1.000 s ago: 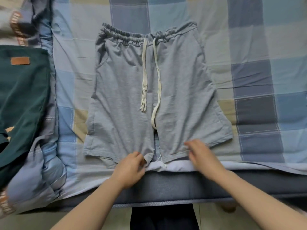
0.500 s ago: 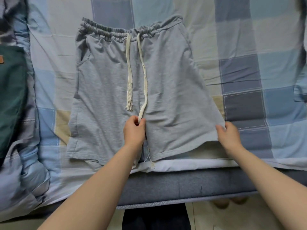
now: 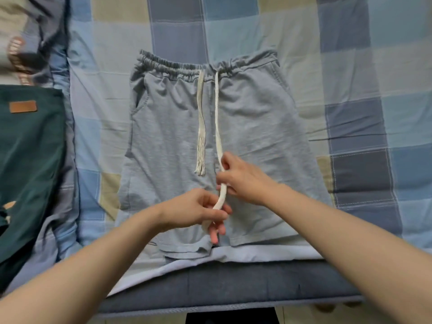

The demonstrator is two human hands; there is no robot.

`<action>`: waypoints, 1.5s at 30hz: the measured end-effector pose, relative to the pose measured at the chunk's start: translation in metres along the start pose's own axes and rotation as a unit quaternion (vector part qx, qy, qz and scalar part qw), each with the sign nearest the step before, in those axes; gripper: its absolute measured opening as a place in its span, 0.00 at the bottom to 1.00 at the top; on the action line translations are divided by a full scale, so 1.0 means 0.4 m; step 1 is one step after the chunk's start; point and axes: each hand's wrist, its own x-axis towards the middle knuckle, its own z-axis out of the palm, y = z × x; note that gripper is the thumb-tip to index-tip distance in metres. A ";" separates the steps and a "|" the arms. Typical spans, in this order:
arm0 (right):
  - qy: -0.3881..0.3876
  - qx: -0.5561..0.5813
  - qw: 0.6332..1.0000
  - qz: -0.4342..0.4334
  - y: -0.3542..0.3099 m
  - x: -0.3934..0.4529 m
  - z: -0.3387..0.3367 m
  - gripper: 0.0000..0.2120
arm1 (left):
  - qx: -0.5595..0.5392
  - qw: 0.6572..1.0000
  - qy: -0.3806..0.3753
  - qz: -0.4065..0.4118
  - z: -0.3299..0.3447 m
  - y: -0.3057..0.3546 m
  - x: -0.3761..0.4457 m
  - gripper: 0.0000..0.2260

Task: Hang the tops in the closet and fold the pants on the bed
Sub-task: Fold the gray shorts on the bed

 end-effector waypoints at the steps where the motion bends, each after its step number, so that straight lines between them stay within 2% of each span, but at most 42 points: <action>1: -0.005 -0.001 1.000 0.013 0.005 0.012 0.010 0.08 | 0.023 0.999 -0.023 -0.024 -0.034 0.014 -0.020 0.11; 3: 0.008 0.010 0.997 0.083 0.027 0.009 0.031 0.09 | 0.131 0.989 -0.036 -0.062 -0.141 0.060 -0.067 0.10; 4: 0.022 0.014 0.993 0.116 0.041 0.000 0.039 0.09 | 0.207 0.976 -0.019 -0.070 -0.205 0.098 -0.087 0.08; 7: 0.019 0.014 0.985 0.168 0.049 -0.032 0.059 0.09 | 0.392 0.912 0.121 -0.024 -0.340 0.244 -0.093 0.07; 9: 0.007 0.028 0.983 0.179 0.027 -0.034 0.079 0.13 | 0.415 0.878 0.236 0.048 -0.380 0.321 -0.047 0.07; 11: 0.004 0.024 0.983 0.184 0.002 -0.021 0.095 0.19 | 0.457 0.822 0.326 0.101 -0.401 0.361 0.033 0.09; 13: -0.006 0.005 0.980 0.200 -0.014 -0.001 0.114 0.26 | 0.502 0.774 0.371 0.106 -0.401 0.368 0.114 0.12; 15: -0.030 -0.007 0.976 0.214 -0.027 0.001 0.136 0.31 | 0.528 0.747 0.396 0.081 -0.390 0.335 0.174 0.17; 17: -0.057 -0.005 0.976 0.211 -0.025 -0.009 0.144 0.34 | 0.502 0.756 0.417 0.053 -0.385 0.263 0.197 0.23; 20: -0.073 0.010 0.977 0.202 -0.011 -0.036 0.151 0.37 | 0.363 0.786 0.500 0.026 -0.374 0.105 0.155 0.27; 21: -0.065 0.016 0.976 0.206 -0.009 -0.044 0.150 0.36 | 0.310 0.781 0.542 0.007 -0.374 0.043 0.127 0.26; 24: -0.040 0.020 0.981 0.187 -0.018 -0.053 0.154 0.34 | 0.189 0.733 0.647 -0.094 -0.364 -0.172 0.023 0.20; 26: -0.022 0.023 0.986 0.162 -0.038 -0.052 0.158 0.25 | 0.125 0.746 0.631 -0.169 -0.331 -0.304 -0.039 0.13; 28: -0.003 0.026 0.987 0.161 -0.062 -0.055 0.163 0.11 | 0.082 0.785 0.589 -0.176 -0.285 -0.404 -0.073 0.16; 29: -0.015 0.019 0.986 0.167 -0.084 -0.054 0.175 0.10 | 0.066 0.797 0.577 -0.162 -0.261 -0.445 -0.091 0.16; 31: -0.084 0.009 0.976 0.203 -0.125 -0.067 0.216 0.14 | 0.034 0.806 0.575 -0.136 -0.219 -0.496 -0.109 0.15; 33: -0.126 0.080 0.949 0.277 -0.178 -0.079 0.268 0.17 | 0.017 0.798 0.590 -0.119 -0.196 -0.531 -0.124 0.20; 34: -0.129 0.154 0.923 0.330 -0.201 -0.085 0.290 0.18 | 0.007 0.793 0.598 -0.114 -0.189 -0.547 -0.128 0.21; 37: -0.097 0.357 0.819 0.439 -0.235 -0.090 0.340 0.20 | -0.047 0.791 0.603 -0.089 -0.168 -0.567 -0.140 0.11; 39: -0.063 0.404 0.796 0.446 -0.247 -0.097 0.351 0.10 | -0.125 0.797 0.585 -0.077 -0.149 -0.580 -0.158 0.04; 40: -0.047 0.401 0.807 0.430 -0.253 -0.108 0.353 0.07 | -0.158 0.802 0.570 -0.086 -0.140 -0.591 -0.171 0.03; 42: -0.053 0.348 0.857 0.376 -0.253 -0.147 0.360 0.09 | -0.184 0.804 0.554 -0.113 -0.120 -0.609 -0.197 0.04; 43: -0.082 0.317 0.873 0.360 -0.247 -0.170 0.364 0.10 | -0.163 0.803 0.558 -0.128 -0.114 -0.614 -0.207 0.04; 45: -0.149 0.285 0.874 0.363 -0.226 -0.211 0.357 0.12 | -0.030 0.809 0.558 -0.181 -0.106 -0.609 -0.223 0.05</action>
